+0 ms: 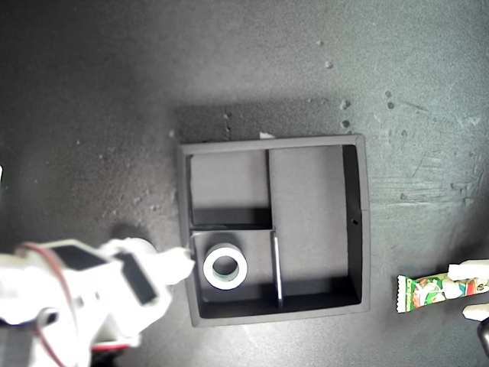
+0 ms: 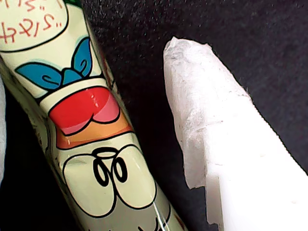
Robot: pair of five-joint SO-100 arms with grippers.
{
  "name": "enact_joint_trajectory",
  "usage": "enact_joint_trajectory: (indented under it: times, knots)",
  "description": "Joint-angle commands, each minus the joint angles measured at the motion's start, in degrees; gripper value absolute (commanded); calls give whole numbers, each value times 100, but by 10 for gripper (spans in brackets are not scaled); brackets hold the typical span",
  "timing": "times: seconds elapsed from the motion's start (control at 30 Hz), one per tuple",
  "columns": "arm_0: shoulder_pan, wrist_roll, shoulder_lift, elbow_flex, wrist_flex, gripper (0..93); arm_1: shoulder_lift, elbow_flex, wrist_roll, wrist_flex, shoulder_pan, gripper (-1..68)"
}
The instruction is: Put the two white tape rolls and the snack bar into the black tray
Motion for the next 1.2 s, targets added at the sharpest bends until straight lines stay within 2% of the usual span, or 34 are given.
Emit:
enact_joint_trajectory:
  times: [0.0,0.07,0.17,0.23,0.3,0.37,0.43,0.53,0.67,0.73,0.9,1.07,1.17]
  knots:
    - [308,-334,756,677,97,103,-9,255,-18,-316,35,174]
    - [527,-589,905,1134,97,107,-9,448,-26,-466,97,134]
    - [782,-1063,1345,1978,97,113,-9,545,-79,-483,255,-2]
    - [958,-1433,1811,2593,88,117,9,580,-62,-439,352,-3]
    - [1151,-1846,2399,3226,62,121,79,404,18,-18,431,-4]
    - [1345,-2232,3015,3885,35,122,88,-202,-18,1028,536,-5]
    - [1415,-2505,3516,4570,-132,136,88,-1151,-272,2514,765,-5]
    - [1406,-2479,4025,5590,-1187,140,88,-2698,-1204,4465,1292,-5]
    - [1415,-2188,3885,6144,-2408,145,0,-4245,-3560,5695,1740,-5]
    - [1441,-2083,3630,6179,-2795,147,44,-4509,-3340,6311,1995,-5]
    - [1485,-1687,2874,5924,-3331,151,264,-4113,-404,6205,2232,-5]
    - [1564,-1547,2004,5555,-3331,180,1468,-1951,1459,4140,2206,-4]
    - [1626,-1679,1758,5607,-3410,188,1731,-1125,1986,3173,2197,-4]
